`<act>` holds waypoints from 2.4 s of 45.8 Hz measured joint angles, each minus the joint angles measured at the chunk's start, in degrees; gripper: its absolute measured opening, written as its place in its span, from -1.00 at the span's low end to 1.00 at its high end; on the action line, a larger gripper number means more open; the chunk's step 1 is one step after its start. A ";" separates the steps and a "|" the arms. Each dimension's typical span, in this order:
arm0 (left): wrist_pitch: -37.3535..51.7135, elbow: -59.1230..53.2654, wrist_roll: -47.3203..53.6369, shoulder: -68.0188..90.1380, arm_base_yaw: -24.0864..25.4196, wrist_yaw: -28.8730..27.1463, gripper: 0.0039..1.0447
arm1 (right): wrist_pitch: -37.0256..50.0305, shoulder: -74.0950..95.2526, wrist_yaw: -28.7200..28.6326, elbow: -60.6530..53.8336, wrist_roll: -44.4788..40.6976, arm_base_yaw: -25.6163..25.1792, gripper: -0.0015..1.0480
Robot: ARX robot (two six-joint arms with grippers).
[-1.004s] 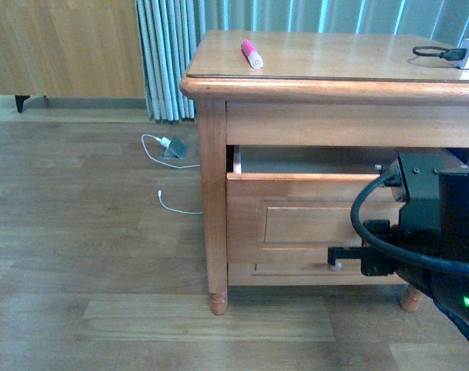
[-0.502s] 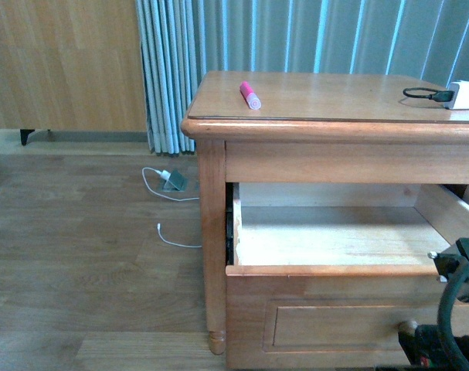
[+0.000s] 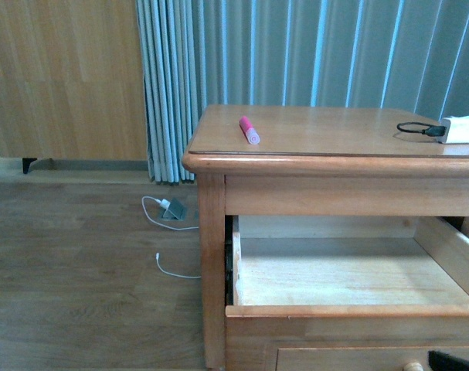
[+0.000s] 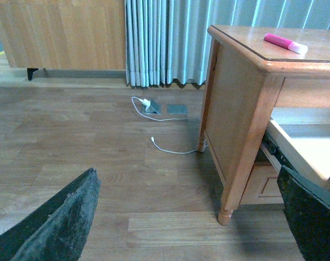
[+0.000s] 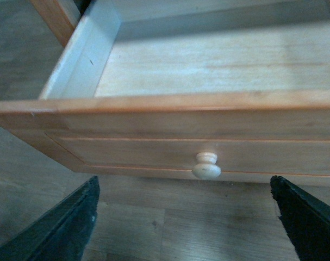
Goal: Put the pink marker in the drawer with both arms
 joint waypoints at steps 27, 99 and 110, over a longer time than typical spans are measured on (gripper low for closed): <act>0.00 0.00 0.00 0.00 0.00 0.00 0.89 | -43.39 -53.00 -14.45 -0.02 -2.08 -22.08 0.84; 27.85 21.27 -1.53 51.04 -12.13 -7.17 0.89 | -43.45 -53.11 -14.49 0.00 -1.86 -22.27 0.84; 31.52 38.10 0.26 72.70 -16.81 -7.13 0.89 | -43.43 -53.11 -14.49 0.00 -1.86 -22.27 0.84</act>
